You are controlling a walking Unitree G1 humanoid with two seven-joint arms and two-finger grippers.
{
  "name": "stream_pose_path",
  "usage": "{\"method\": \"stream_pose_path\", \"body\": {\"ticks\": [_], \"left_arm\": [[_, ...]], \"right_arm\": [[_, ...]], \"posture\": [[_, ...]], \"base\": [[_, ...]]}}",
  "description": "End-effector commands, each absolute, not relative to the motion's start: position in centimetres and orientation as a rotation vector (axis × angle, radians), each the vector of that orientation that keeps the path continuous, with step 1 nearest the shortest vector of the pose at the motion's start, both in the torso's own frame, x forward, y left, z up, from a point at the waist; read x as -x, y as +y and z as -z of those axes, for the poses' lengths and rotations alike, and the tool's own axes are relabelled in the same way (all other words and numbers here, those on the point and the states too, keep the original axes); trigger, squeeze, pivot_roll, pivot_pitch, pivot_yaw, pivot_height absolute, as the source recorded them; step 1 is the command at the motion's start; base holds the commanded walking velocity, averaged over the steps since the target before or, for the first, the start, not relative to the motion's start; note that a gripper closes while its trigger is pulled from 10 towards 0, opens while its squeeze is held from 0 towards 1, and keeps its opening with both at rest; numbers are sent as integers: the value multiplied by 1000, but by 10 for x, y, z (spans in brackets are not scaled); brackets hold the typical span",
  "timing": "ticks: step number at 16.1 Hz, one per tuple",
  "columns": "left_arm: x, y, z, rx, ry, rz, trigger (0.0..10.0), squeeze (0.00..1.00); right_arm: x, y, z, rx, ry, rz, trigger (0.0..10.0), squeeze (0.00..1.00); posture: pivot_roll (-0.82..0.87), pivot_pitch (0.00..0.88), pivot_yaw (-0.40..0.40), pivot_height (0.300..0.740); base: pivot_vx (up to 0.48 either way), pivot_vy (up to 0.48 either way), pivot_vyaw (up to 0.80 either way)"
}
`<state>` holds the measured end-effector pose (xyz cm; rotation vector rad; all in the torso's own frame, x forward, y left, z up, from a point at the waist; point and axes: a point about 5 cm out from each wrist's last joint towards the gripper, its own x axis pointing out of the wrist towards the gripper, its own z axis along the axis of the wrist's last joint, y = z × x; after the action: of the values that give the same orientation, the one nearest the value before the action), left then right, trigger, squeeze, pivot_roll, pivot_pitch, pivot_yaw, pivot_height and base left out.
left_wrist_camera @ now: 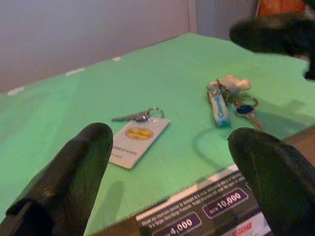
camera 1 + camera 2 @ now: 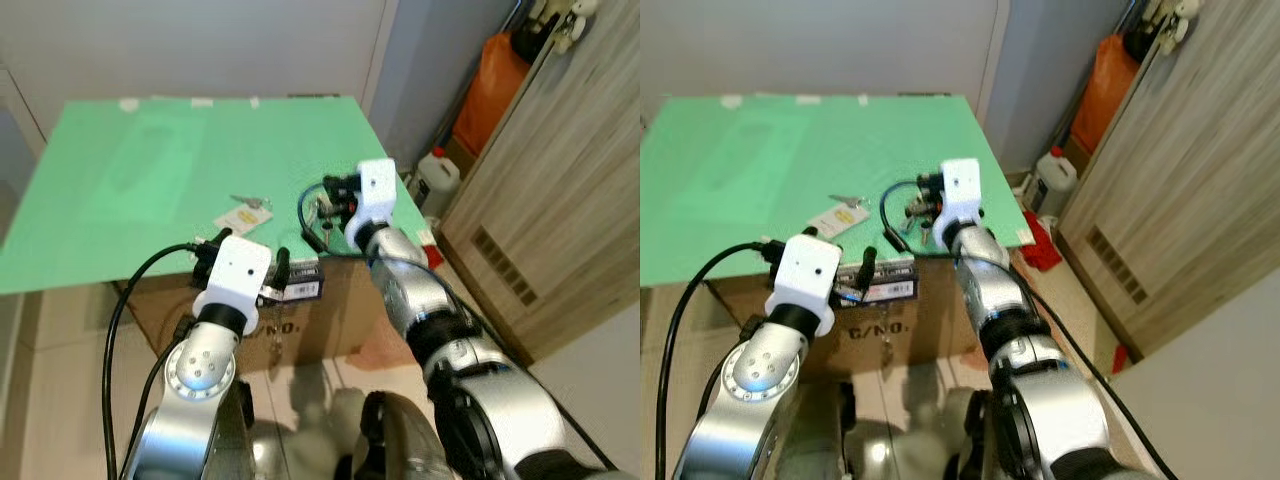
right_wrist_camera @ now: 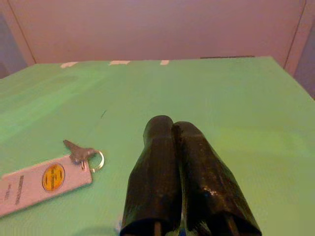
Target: Hang keys on a hook
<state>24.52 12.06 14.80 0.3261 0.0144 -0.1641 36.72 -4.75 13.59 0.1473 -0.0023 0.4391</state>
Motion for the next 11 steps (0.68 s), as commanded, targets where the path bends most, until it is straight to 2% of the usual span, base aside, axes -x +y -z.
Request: {"method": "stream_pose_path", "body": {"ticks": [1, 7, 10, 11], "left_arm": [[-246, 117, -144, -315, 18, 180, 10000, 0], [-254, 114, -143, -327, -3, 205, 10000, 0], [-257, 114, -146, -333, -15, 211, 10000, 0], [-255, 116, -145, -333, -17, 201, 10000, 0]], "right_arm": [[-365, -53, -134, -168, -8, -421, 10000, 0], [-363, -68, -138, -179, -61, -356, 10000, 0], [-362, -68, -131, -137, -23, -336, 10000, 0], [-359, -69, -128, -170, -9, -352, 10000, 0]], "posture": [[147, 14, -93, 606], [123, 1, -76, 666], [146, 0, -88, 671], [151, 0, -98, 676]], "base": [[0, 0, 0], [0, 0, 0], [0, 0, 0], [0, 0, 0]]}}
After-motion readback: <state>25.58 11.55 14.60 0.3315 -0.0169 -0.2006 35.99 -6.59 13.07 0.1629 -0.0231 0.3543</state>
